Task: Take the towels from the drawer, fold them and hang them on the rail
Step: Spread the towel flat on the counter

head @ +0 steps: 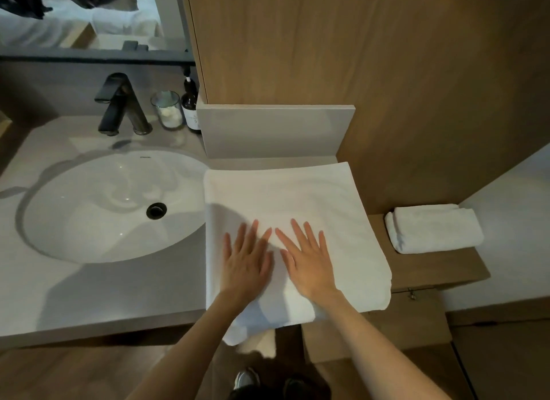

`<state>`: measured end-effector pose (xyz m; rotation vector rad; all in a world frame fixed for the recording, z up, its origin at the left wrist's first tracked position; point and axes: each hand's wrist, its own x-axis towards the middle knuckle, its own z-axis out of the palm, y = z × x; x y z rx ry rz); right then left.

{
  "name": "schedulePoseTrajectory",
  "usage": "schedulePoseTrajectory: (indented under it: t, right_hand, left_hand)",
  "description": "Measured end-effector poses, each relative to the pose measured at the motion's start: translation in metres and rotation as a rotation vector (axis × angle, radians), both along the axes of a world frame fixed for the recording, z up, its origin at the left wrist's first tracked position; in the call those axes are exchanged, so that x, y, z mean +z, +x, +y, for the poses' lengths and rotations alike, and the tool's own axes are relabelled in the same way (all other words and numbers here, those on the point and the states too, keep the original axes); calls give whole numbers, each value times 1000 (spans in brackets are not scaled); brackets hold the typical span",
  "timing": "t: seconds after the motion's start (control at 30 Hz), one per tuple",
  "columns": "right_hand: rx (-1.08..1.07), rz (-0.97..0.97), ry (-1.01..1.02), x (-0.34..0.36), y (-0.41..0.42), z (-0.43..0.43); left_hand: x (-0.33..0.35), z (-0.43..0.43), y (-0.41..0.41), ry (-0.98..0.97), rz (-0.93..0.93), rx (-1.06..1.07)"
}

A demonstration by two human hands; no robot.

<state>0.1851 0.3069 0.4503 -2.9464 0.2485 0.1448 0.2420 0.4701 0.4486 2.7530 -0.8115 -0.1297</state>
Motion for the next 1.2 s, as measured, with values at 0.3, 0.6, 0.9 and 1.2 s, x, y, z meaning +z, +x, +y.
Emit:
schedulePoseTrajectory:
  t: [0.3, 0.6, 0.9, 1.2]
  right_hand:
    - [-322, 13, 18, 3, -16, -79]
    - [-50, -52, 115, 14, 45, -11]
    - [97, -81, 171, 1, 102, -44]
    - [-41, -105, 107, 3, 112, -139]
  left_hand:
    - [4, 7, 3, -37, 56, 36]
    - [4, -13, 26, -120, -32, 83]
    - [-2, -32, 96, 58, -2, -42]
    - [2, -33, 111, 112, 0, 20]
